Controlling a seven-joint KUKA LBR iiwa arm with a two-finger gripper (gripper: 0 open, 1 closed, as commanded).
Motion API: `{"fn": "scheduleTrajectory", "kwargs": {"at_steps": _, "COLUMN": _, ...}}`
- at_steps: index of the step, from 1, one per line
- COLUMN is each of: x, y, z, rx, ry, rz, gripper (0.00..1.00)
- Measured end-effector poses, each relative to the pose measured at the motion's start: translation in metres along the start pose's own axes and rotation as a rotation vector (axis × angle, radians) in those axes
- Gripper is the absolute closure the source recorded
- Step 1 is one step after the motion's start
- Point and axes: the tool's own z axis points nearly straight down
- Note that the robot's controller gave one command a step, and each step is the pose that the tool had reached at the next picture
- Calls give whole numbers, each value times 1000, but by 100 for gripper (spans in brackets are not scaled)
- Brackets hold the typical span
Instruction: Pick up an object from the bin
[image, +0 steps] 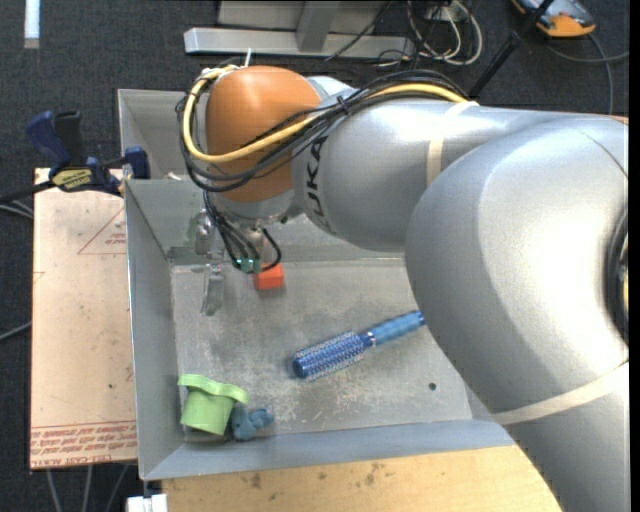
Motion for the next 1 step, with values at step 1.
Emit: {"fn": "scheduleTrajectory", "kwargs": {"at_steps": 1, "x": 3, "y": -43, "z": 57, "rx": 2, "ry": -2, "rz": 86, "gripper": 0}}
